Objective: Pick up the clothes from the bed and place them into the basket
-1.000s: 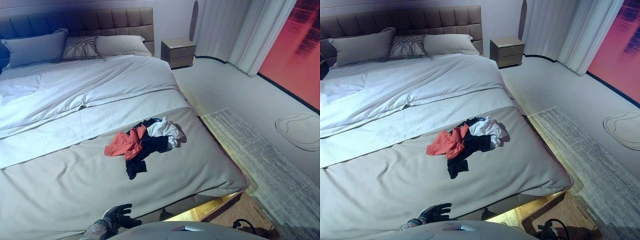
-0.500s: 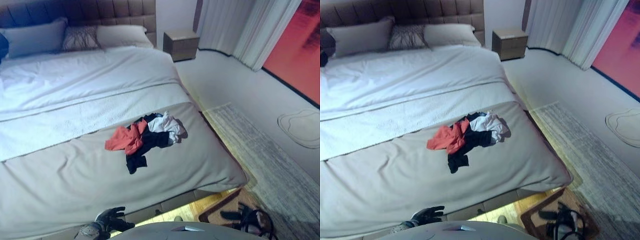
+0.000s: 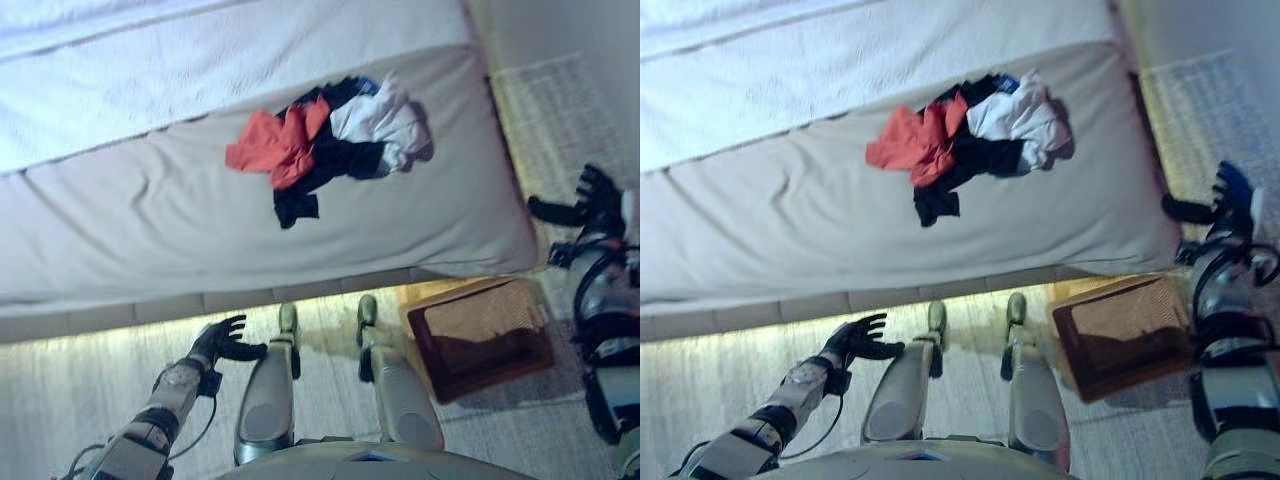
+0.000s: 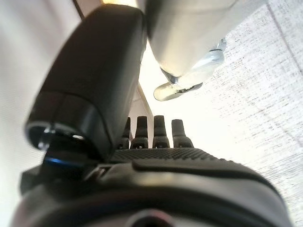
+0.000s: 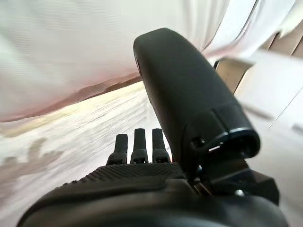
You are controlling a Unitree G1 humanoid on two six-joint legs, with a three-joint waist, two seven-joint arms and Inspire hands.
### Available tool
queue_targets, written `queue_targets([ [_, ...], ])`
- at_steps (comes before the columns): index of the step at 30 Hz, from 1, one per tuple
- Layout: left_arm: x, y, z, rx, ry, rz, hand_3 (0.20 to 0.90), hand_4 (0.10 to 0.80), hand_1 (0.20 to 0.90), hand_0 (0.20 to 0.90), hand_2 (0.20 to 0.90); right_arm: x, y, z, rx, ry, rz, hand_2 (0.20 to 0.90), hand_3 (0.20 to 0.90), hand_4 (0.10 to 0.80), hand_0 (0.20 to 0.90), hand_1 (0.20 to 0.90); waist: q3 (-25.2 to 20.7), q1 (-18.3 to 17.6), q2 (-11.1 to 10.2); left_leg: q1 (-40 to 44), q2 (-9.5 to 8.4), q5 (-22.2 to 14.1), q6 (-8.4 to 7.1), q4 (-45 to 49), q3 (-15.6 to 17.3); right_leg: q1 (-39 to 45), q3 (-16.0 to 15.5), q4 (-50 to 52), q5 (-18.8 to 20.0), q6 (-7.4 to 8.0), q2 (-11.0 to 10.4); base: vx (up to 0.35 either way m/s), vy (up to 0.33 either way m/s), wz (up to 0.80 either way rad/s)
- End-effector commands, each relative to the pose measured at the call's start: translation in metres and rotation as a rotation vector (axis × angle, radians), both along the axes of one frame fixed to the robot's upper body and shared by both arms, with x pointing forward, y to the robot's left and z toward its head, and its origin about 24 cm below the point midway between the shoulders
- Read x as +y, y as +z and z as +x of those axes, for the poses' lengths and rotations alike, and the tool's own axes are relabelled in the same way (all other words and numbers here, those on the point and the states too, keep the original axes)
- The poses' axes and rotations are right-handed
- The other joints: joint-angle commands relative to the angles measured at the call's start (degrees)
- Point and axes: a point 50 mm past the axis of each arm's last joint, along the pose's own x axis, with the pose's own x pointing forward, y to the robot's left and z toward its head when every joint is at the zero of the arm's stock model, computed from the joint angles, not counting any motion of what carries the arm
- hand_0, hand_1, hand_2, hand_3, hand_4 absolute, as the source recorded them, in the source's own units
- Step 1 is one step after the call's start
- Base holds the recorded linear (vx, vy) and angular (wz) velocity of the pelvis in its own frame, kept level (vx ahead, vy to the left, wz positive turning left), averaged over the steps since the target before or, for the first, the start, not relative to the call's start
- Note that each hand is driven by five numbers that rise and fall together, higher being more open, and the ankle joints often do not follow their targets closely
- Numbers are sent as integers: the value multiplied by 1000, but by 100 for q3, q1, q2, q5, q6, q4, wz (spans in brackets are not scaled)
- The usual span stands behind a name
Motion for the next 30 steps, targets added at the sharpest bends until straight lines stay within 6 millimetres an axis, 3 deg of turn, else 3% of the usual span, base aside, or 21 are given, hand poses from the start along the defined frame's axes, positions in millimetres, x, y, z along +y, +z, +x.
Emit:
queue_targets([
  [1,34,-21,-61,167,128,71,900,800,900,900,900,-11,50,-2,-119,36,-147,900,900,800,900,900,-394,45,-197,-696,-69,-14,176,590,351,-370,-289,784,-460,-91,-78,-19,-73,6],
  [5,52,-14,-62,153,184,114,900,800,900,900,900,-14,80,2,-106,30,-269,900,900,800,900,900,-297,181,-180,-1162,-100,17,217,849,189,-823,-329,1104,-494,-167,-31,-27,-95,8],
  [7,61,-11,-66,160,195,121,900,800,900,900,900,-10,100,8,-46,34,-446,900,900,800,900,900,-233,266,-127,-1343,-105,66,213,900,122,-1011,-378,1231,-509,-183,-35,-20,-88,16],
  [9,66,-9,-66,159,206,121,900,800,900,900,900,-6,111,11,8,20,-589,900,900,800,900,900,-197,307,-89,-1424,-97,112,212,903,87,-1108,-395,1296,-512,-189,-41,26,-51,6],
  [10,69,-8,-67,161,211,121,900,800,900,900,900,-6,113,12,41,7,-643,900,900,800,900,900,-199,336,-64,-1397,-80,-76,176,979,36,-1105,-341,1422,-698,-135,-22,90,-65,8],
  [14,79,0,-68,149,212,115,900,800,900,900,900,4,136,18,137,17,-906,900,900,800,900,900,-142,438,36,-1488,-74,66,154,863,-3,-1221,-360,1514,-748,-138,-16,40,-54,8],
  [18,86,7,-65,132,210,117,900,800,900,900,900,20,157,24,84,22,-1047,900,900,800,900,900,-118,547,110,-1494,-90,178,130,668,-45,-1235,-416,1469,-766,-119,-14,5,-59,9],
  [27,93,11,-66,119,221,84,900,800,900,900,900,43,191,30,-151,-18,-1009,900,900,800,900,900,-109,675,334,-1698,-98,343,103,565,-171,-1436,-440,1654,-885,-162,31,17,-36,7],
  [30,91,9,-70,112,227,78,900,800,900,900,900,46,186,31,-169,-2,-992,900,900,800,900,900,-133,680,344,-1574,-102,370,93,423,-180,-1323,-434,1580,-910,-168,79,38,-5,4],
])
